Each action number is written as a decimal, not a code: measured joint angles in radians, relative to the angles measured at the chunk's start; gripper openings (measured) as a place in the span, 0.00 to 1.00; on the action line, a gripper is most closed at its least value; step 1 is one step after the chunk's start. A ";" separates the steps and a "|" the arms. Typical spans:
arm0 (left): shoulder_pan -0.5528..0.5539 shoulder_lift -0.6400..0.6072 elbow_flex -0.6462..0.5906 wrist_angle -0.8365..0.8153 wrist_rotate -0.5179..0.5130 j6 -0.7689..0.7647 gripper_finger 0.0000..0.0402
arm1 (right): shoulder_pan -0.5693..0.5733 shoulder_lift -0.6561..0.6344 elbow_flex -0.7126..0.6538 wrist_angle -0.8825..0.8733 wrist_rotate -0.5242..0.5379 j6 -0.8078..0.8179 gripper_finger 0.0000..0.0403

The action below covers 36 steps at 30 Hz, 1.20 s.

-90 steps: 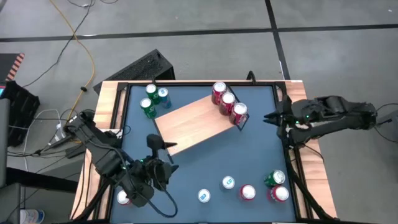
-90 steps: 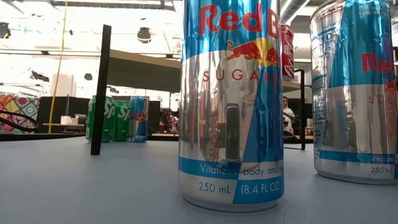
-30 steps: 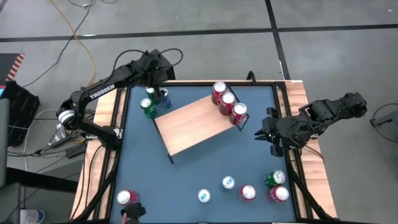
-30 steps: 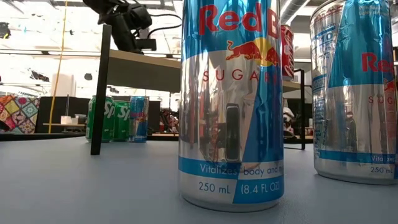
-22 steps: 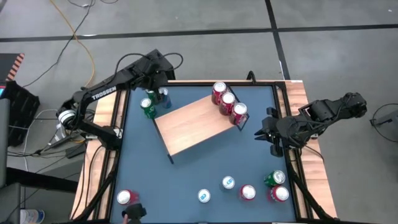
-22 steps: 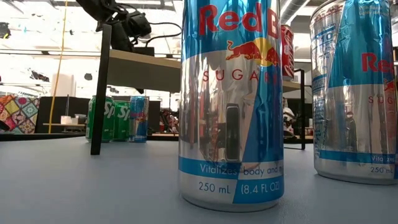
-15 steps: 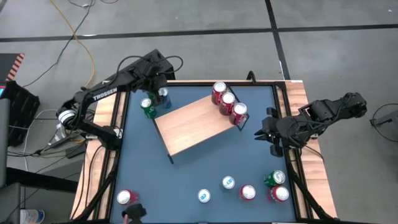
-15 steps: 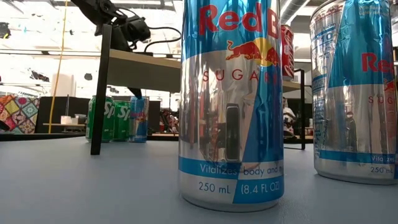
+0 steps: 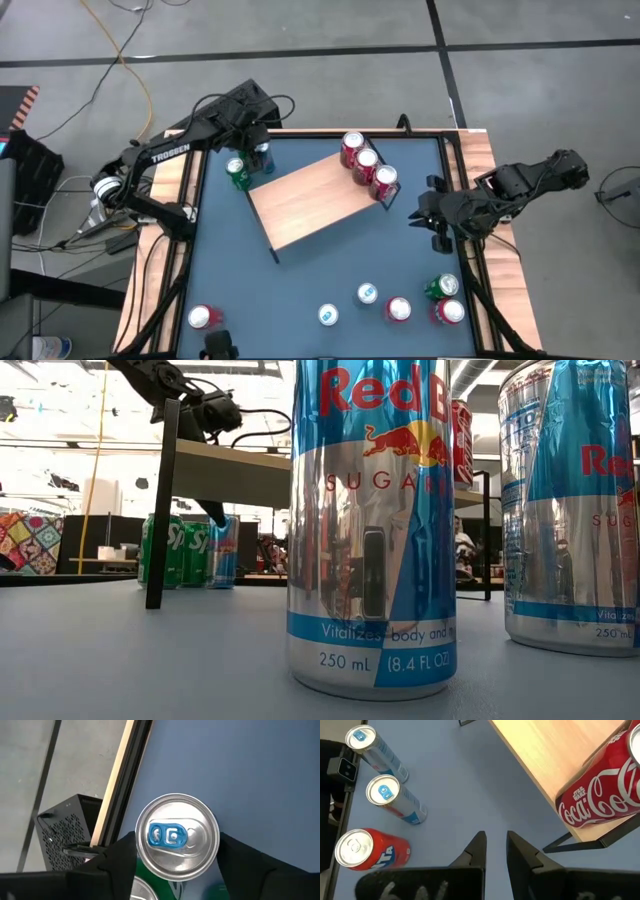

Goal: Place canned beverage on shelf
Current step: Put the top blue soda can on the shelf

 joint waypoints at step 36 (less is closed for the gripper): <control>-0.219 -0.042 0.420 -0.155 -0.178 -0.315 0.54 | 0.001 0.000 0.000 -0.001 0.001 0.005 0.14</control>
